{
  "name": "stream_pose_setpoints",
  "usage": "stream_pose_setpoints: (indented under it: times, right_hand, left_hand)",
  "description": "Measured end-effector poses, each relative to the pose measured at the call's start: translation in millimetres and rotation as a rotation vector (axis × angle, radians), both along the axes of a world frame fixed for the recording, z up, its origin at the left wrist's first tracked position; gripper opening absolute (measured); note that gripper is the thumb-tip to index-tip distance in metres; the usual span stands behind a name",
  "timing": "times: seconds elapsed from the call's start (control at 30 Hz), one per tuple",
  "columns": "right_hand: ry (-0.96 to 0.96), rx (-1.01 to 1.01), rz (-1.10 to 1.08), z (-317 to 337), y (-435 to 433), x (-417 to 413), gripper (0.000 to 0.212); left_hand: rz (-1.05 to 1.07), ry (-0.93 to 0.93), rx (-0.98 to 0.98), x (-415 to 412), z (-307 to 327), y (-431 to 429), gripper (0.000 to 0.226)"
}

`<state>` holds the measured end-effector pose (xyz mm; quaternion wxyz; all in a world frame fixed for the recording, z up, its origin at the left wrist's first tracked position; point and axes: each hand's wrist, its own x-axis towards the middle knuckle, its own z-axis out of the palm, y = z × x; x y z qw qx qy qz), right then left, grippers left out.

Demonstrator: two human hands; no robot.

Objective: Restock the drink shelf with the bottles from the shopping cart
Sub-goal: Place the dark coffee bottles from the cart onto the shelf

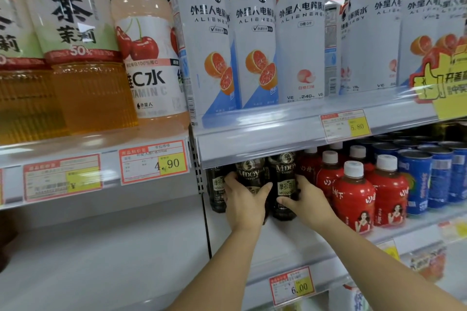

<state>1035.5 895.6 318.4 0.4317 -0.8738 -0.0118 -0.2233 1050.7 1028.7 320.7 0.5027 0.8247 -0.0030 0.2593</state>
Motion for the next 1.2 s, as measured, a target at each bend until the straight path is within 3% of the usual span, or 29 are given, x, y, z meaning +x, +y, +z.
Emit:
stream_pose_setpoints:
  times: [0.07,0.17,0.3,0.8,0.9,1.0,1.13,1.2]
  right_hand:
    - [0.003,0.003,0.004,-1,-1,0,0.056]
    - [0.022,0.009,0.031,-2,-1,-1,0.063]
    - [0.015,0.014,0.037,-3,2,1,0.067]
    - [0.037,0.016,0.029,-6,3,11,0.074]
    - [-0.070,0.006,-0.024,-7,9,-6,0.072]
    - [-0.223,-0.076,-0.096,-6,30,-44,0.058]
    - [-0.271,-0.195,0.142,-12,92,-91,0.023]
    - [-0.270,-0.202,0.300,-20,133,-108,0.017]
  left_hand:
    - [-0.114,0.059,0.022,2,-8,11,0.084]
    - [-0.221,0.164,0.086,3,-22,28,0.070]
    - [-0.171,0.173,0.062,7,-26,29,0.063]
    - [-0.112,0.188,0.128,8,-21,18,0.070]
    - [-0.173,0.176,0.109,-9,-14,26,0.073]
    - [-0.217,0.048,0.199,-45,-6,49,0.060]
    - [-0.202,-0.137,0.349,-106,-13,111,0.034]
    - [-0.176,-0.192,0.361,-136,-23,151,0.024]
